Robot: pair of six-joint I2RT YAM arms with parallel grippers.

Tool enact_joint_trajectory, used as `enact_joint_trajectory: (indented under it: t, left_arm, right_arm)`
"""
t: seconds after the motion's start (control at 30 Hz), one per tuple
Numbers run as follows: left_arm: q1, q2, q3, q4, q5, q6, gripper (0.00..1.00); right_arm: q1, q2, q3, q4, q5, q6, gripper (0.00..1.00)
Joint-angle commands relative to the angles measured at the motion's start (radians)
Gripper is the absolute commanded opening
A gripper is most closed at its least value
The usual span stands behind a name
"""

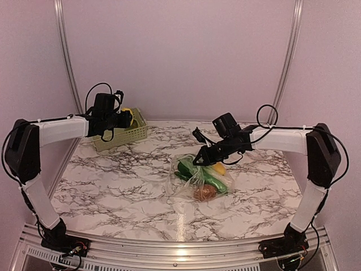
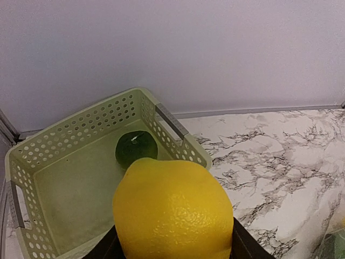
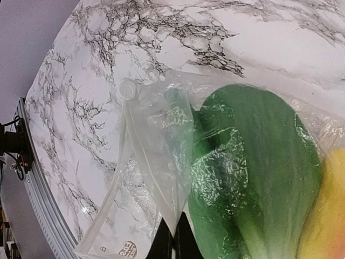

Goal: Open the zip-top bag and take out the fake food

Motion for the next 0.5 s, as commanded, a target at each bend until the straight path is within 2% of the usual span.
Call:
enact_joint_trajectory:
  t: [0.0,0.27,0.47]
  left_arm:
    - [0.054,0.092,0.075,-0.085,-0.067,-0.016,0.46]
    - [0.160,0.279,0.252,-0.172,-0.089,-0.053,0.47]
    - [0.186,0.424,0.394,-0.250,-0.061,-0.033,0.49]
  right_arm:
    - [-0.011,0.036,0.078,-0.029,-0.014,-0.021,0.00]
    - [-0.013,0.094,0.157,-0.052,-0.032,-0.034,0.00]
    - [-0.013,0.133,0.214,-0.074,-0.045,-0.050,0.00]
